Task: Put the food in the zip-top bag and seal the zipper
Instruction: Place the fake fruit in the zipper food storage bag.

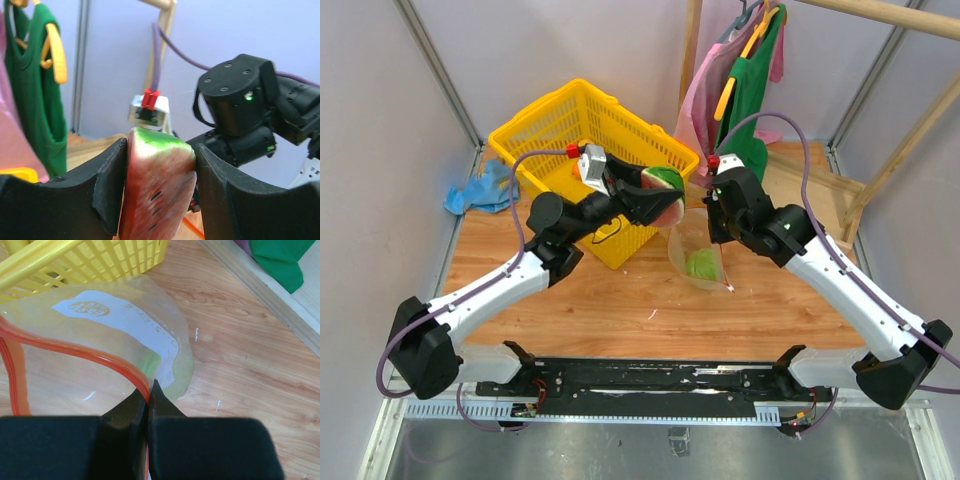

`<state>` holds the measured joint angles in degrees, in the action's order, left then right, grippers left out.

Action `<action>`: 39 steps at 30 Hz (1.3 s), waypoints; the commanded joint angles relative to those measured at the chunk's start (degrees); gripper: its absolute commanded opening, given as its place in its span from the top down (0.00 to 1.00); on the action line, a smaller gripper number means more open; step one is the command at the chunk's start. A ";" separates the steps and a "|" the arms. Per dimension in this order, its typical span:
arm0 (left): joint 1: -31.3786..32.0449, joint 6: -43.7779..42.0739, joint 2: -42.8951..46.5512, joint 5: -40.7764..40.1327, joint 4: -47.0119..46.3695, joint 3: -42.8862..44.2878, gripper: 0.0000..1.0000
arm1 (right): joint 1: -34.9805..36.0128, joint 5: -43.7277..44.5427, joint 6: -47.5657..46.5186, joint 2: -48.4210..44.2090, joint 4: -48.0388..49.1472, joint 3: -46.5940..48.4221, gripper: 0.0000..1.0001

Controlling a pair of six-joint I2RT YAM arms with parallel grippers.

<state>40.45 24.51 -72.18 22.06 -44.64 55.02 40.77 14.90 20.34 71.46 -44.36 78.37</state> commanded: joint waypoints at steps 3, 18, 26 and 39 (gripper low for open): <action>3.61 0.29 -0.59 2.66 -16.70 -1.98 1.00 | -0.84 -3.38 1.90 -2.44 2.31 -0.24 0.99; 7.75 0.25 -6.73 9.33 -28.26 -5.50 1.00 | -3.80 -11.34 3.26 -5.05 4.75 -3.36 0.99; 8.33 -3.57 -9.73 10.24 -26.96 -7.43 1.00 | -4.34 -12.06 3.51 -5.44 4.72 -3.92 0.99; 8.33 -12.74 -11.05 16.07 -19.60 -7.35 0.90 | -5.00 -12.62 2.93 -5.34 4.79 -3.66 0.99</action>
<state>48.14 19.11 -83.48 35.90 -69.69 47.42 36.56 3.22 22.98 67.11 -41.01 75.00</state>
